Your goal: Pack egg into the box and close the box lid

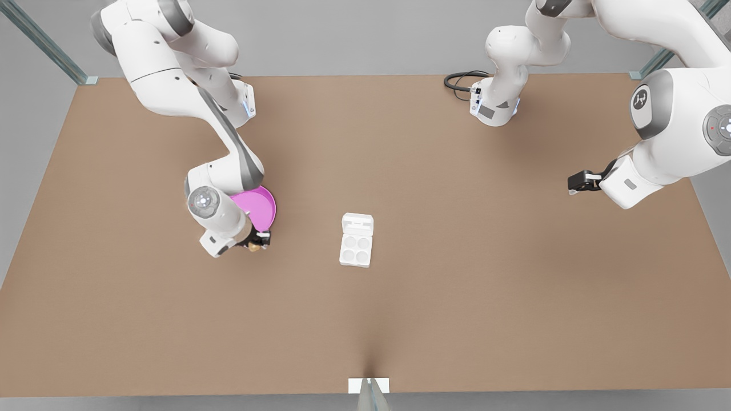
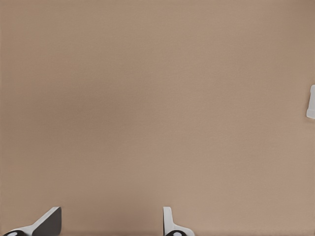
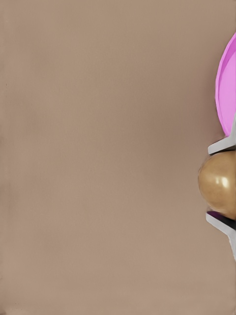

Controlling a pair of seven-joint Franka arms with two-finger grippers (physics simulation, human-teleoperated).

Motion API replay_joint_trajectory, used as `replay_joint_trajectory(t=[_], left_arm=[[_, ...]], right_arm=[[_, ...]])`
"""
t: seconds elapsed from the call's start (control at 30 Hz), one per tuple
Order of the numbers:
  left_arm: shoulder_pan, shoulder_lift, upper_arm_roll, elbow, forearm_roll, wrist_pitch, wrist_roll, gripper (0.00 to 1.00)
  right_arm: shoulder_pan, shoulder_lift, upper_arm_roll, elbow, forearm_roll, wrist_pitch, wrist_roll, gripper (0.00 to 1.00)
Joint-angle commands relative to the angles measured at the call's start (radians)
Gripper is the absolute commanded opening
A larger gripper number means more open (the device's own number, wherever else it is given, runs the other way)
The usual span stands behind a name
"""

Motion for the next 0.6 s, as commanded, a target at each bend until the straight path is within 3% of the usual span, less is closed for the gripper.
replay_joint_trajectory(t=[0.0, 0.23, 0.27, 0.4, 0.57], left_arm=[[0.0, -0.001, 0.0, 0.0, 0.0, -0.001, 0.001, 1.0], [0.0, -0.001, 0.0, 0.0, 0.0, -0.001, -0.001, 1.0], [0.001, -0.001, 0.0, 0.0, 0.0, 0.001, 0.001, 1.0], [0.001, -0.001, 0.0, 0.0, 0.0, 0.001, 0.001, 1.0], [0.001, 0.0, 0.0, 0.0, 0.0, 0.001, 0.001, 1.0]], right_arm=[[0.062, 0.061, -0.001, 0.098, -0.014, -0.083, 0.157, 0.4], [0.321, 0.302, -0.016, 0.439, -0.022, -0.192, 0.561, 0.4], [0.373, 0.33, -0.05, 0.476, -0.022, -0.192, 0.615, 0.4], [0.49, 0.394, -0.124, 0.546, -0.022, -0.183, 0.737, 0.41], [0.548, 0.427, -0.133, 0.539, -0.025, -0.151, 0.808, 0.41]])
